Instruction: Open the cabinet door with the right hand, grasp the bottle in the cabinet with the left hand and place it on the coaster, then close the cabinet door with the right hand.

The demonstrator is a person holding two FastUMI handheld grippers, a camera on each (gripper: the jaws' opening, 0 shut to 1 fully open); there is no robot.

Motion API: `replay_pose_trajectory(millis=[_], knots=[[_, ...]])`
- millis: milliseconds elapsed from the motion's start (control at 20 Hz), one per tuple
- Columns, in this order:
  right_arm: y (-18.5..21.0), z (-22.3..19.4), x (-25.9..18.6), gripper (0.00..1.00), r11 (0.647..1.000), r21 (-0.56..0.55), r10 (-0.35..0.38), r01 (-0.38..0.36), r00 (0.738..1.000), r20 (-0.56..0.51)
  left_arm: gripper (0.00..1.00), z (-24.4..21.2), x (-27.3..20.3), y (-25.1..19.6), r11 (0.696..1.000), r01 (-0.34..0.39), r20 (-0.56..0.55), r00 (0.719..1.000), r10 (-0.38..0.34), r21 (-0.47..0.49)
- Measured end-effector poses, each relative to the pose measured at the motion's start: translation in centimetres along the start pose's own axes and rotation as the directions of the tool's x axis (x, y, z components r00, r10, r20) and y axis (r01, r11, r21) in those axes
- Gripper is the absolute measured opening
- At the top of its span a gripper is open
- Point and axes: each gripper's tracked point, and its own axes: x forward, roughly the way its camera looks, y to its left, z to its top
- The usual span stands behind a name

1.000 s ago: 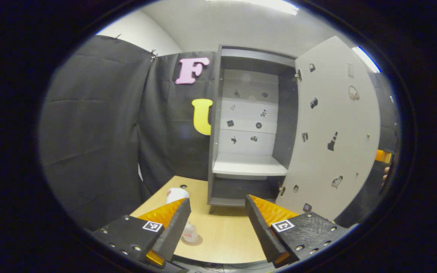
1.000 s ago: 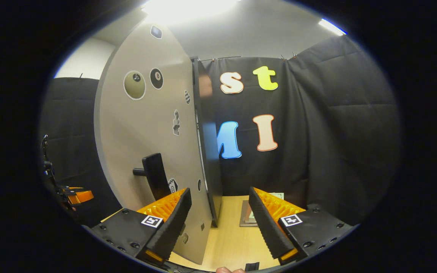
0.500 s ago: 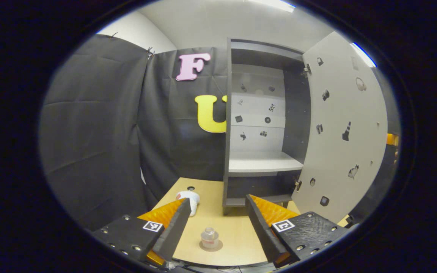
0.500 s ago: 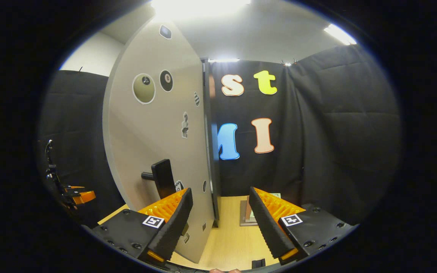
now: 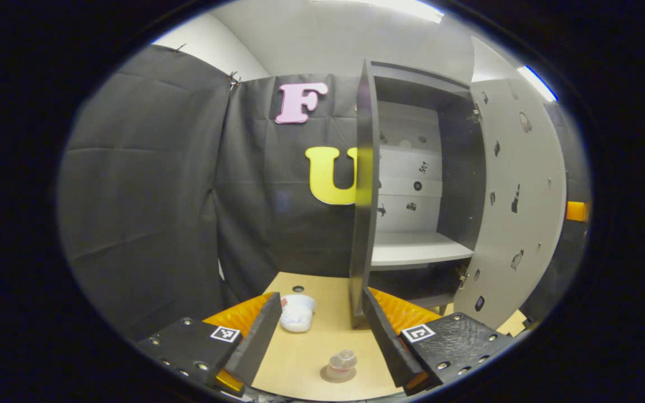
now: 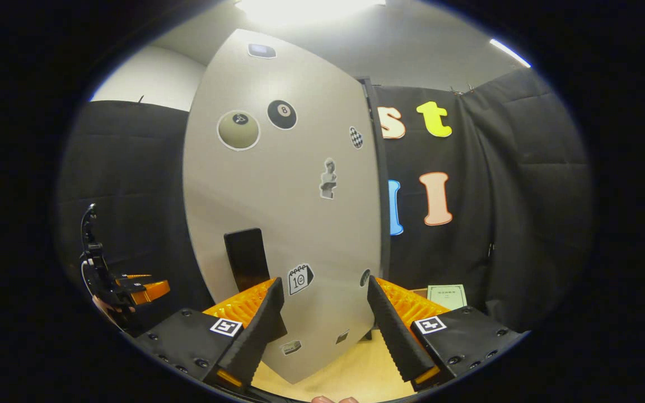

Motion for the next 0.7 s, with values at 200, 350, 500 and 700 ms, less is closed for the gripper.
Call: replay_pose_trajectory(millis=[200, 350, 500, 700], knots=[[5.7, -0.9, 2.9, 0.96, 0.996, 0.018, 0.082, -0.082, 0.997, -0.014, 0.89, -0.5, 1.0, 2.8, 1.0, -0.002, -0.001, 1.0, 0.002, 0.01], [7.2, -1.0, 5.0, 0.96, 0.995, -0.001, 0.1, -0.1, 0.995, -0.004, 0.87, -0.9, 1.9, 4.2, 1.0, 0.009, 0.0, 1.0, -0.009, -0.001], [7.7, -0.5, 5.8, 0.96, 0.996, -0.005, 0.09, -0.09, 0.996, 0.012, 0.87, -1.1, 2.5, 5.6, 1.0, 0.024, 0.001, 1.0, -0.024, -0.005], [7.4, -0.6, 6.1, 0.96, 0.999, 0.003, 0.055, -0.055, 0.998, -0.008, 0.87, -0.3, 2.5, 5.4, 0.999, 0.04, 0.007, 0.999, -0.04, -0.017]])
